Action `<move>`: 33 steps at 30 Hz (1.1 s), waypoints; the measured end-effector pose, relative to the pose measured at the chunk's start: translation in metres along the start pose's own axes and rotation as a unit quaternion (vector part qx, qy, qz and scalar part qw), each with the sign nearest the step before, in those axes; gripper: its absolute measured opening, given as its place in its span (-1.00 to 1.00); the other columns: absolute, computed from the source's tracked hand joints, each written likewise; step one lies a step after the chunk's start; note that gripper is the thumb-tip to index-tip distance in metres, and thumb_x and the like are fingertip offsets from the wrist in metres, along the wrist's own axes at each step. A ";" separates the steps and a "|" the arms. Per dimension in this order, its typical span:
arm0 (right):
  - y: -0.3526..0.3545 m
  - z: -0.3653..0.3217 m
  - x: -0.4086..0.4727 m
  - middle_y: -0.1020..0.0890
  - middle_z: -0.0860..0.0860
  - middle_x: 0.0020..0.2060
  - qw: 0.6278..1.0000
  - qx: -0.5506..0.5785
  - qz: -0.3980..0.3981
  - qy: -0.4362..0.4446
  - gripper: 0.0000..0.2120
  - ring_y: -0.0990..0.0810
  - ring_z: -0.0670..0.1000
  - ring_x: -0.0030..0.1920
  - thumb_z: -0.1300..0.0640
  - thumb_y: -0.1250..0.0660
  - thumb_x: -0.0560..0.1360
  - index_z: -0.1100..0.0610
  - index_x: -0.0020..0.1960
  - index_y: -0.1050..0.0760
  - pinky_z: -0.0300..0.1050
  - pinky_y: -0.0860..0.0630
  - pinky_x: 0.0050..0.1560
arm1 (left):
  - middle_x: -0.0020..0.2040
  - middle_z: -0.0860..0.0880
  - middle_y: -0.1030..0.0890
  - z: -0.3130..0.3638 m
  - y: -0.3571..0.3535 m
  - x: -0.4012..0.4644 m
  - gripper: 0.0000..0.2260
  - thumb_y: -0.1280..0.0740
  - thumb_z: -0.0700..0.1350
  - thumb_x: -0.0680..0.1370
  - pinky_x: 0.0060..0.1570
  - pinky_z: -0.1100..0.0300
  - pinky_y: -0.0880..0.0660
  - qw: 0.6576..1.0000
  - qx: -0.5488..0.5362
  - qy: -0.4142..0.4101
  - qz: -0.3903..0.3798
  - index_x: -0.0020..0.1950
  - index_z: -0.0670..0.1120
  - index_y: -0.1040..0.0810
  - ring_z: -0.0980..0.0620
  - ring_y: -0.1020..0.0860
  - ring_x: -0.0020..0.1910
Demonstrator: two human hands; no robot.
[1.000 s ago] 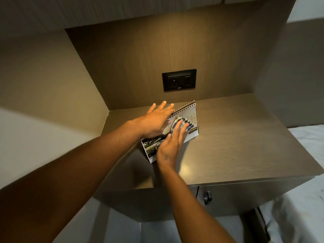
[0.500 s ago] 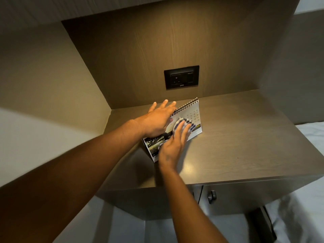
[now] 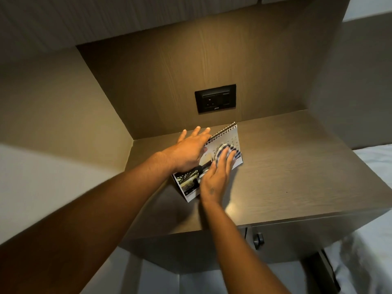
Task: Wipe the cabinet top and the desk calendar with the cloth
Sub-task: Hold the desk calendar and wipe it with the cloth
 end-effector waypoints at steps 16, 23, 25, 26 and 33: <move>-0.002 0.000 0.005 0.01 -0.10 0.60 0.999 0.040 0.015 0.004 -0.47 0.09 0.02 0.61 0.11 -0.16 0.67 -0.06 0.58 -0.05 -0.03 -0.15 0.50 | 0.67 0.00 0.07 0.002 0.001 0.000 -0.49 -0.11 -0.14 0.71 0.54 -0.27 0.22 1.000 -0.007 0.012 -0.007 0.64 -0.05 -0.01 -0.03 0.15 0.63; -0.007 -0.008 -0.015 -0.03 -0.10 0.60 0.998 0.055 -0.005 0.008 -0.41 0.10 -0.04 0.60 0.32 -0.19 0.63 -0.06 0.56 -0.14 -0.27 -0.03 0.46 | 0.67 0.00 0.06 0.000 0.000 0.001 -0.48 -0.11 -0.13 0.71 0.55 -0.27 0.22 1.000 -0.003 0.015 -0.002 0.65 -0.05 0.00 -0.04 0.14 0.63; 0.007 -0.010 0.017 -0.10 -0.04 0.60 0.998 0.058 0.014 -0.009 -0.44 0.00 0.03 0.60 0.33 -0.19 0.62 0.01 0.55 -0.20 -0.16 -0.13 0.48 | 0.67 0.00 0.06 0.000 0.000 0.001 -0.48 -0.11 -0.13 0.71 0.55 -0.27 0.21 1.000 0.000 0.016 0.000 0.64 -0.05 0.00 -0.04 0.14 0.63; 0.015 -0.009 0.034 -0.14 -0.01 0.60 0.998 0.061 0.026 -0.025 -0.46 -0.04 0.06 0.60 0.32 -0.20 0.62 0.04 0.55 -0.23 -0.09 -0.18 0.49 | 0.67 0.00 0.06 0.000 0.000 0.002 -0.48 -0.11 -0.13 0.71 0.55 -0.27 0.21 1.000 -0.001 0.017 0.001 0.64 -0.04 -0.01 -0.04 0.14 0.63; 0.010 -0.004 0.014 -0.14 -0.07 0.59 0.994 0.073 0.050 -0.070 -0.50 -0.12 0.03 0.58 0.24 -0.21 0.64 0.02 0.54 -0.23 -0.13 -0.27 0.42 | 0.67 0.01 0.06 0.000 0.001 0.001 -0.49 -0.12 -0.13 0.71 0.54 -0.26 0.22 1.000 -0.001 0.022 0.003 0.64 -0.04 -0.03 -0.04 0.14 0.63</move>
Point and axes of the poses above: each hand's wrist, its own x-axis towards the middle knuckle, its own y-axis out of the back of the hand, z = x × y, the point moved 7 cm from there along x, towards the middle knuckle
